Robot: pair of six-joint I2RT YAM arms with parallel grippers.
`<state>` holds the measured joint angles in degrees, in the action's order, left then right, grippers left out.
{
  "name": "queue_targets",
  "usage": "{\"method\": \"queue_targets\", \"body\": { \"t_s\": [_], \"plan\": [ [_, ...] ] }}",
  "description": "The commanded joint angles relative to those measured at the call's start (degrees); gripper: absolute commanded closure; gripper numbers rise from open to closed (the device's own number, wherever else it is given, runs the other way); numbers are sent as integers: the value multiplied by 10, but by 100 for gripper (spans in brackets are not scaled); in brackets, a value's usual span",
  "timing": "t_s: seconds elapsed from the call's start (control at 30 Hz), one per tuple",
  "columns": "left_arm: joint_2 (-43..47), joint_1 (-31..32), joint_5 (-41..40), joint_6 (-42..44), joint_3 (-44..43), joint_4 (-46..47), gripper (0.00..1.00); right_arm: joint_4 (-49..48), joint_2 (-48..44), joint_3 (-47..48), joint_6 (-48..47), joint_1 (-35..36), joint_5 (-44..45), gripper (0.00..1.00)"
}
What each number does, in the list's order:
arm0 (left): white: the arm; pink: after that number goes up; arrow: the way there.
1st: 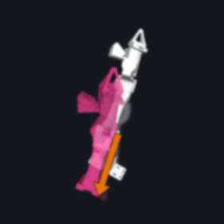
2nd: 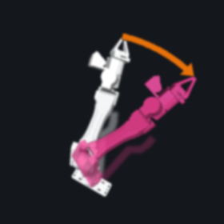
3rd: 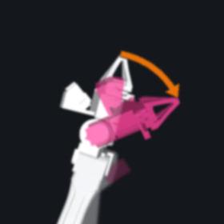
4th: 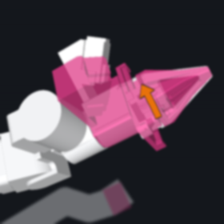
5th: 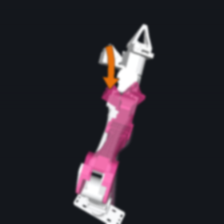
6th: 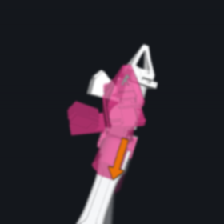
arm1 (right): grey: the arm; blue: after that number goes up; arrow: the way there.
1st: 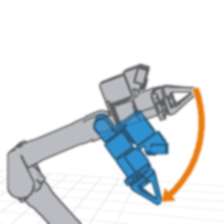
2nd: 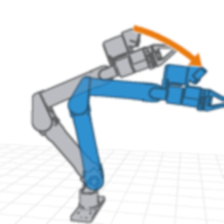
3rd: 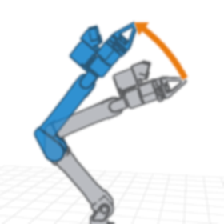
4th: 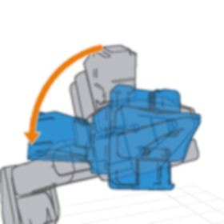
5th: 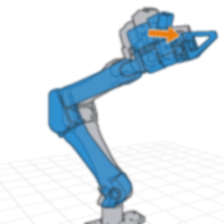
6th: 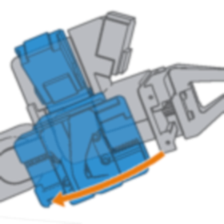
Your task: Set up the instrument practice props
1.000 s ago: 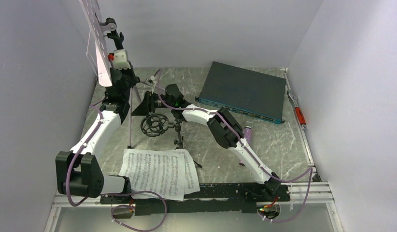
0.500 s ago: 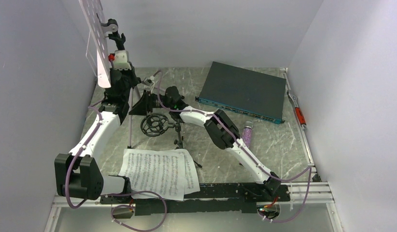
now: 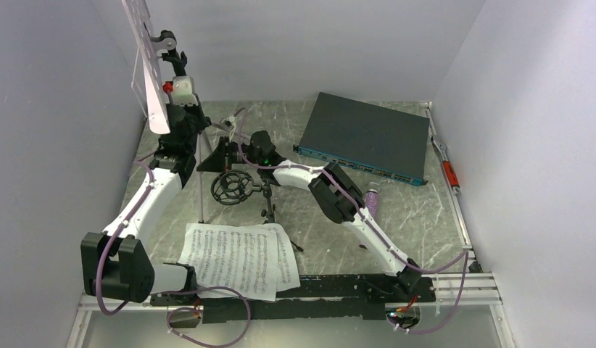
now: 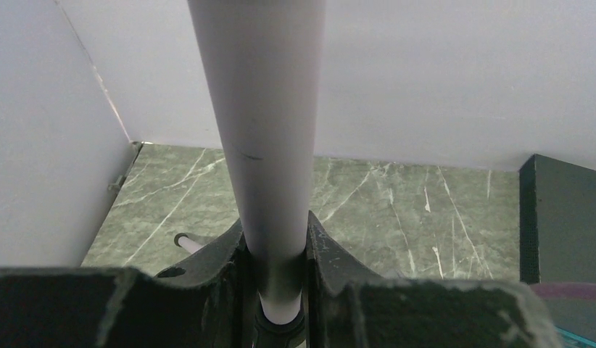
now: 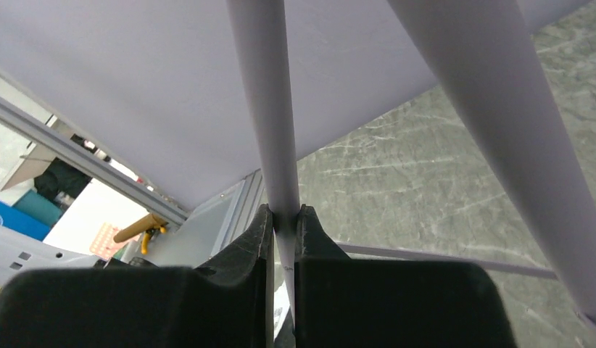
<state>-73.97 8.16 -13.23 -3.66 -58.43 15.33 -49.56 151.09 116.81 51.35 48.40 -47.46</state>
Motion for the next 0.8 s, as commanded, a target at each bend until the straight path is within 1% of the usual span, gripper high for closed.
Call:
{"method": "queue_targets", "body": {
  "t_s": [0.0,0.13,0.2,0.23,0.33,0.4,0.6,0.77],
  "plan": [
    [17,-3,-89,-4,-35,14,97,18,-79,-66,25,-8,0,100],
    [6,2,-136,-2,-57,-11,97,59,-104,-91,15,-17,-5,100],
    [0,9,-185,2,-66,-15,97,74,-114,-102,15,-22,-1,100],
    [-3,14,-222,6,-68,-13,97,79,-119,-106,15,-27,-1,100],
    [-14,30,-295,39,-80,1,97,107,-129,-114,14,-39,4,100],
    [-25,37,-317,67,-87,8,97,117,-132,-115,15,-48,4,100],
    [-39,44,-377,76,-107,-3,97,149,-137,-109,13,-77,10,100],
    [-66,57,-416,106,-137,-19,97,173,-145,-114,9,-99,15,100]
  ]
}}
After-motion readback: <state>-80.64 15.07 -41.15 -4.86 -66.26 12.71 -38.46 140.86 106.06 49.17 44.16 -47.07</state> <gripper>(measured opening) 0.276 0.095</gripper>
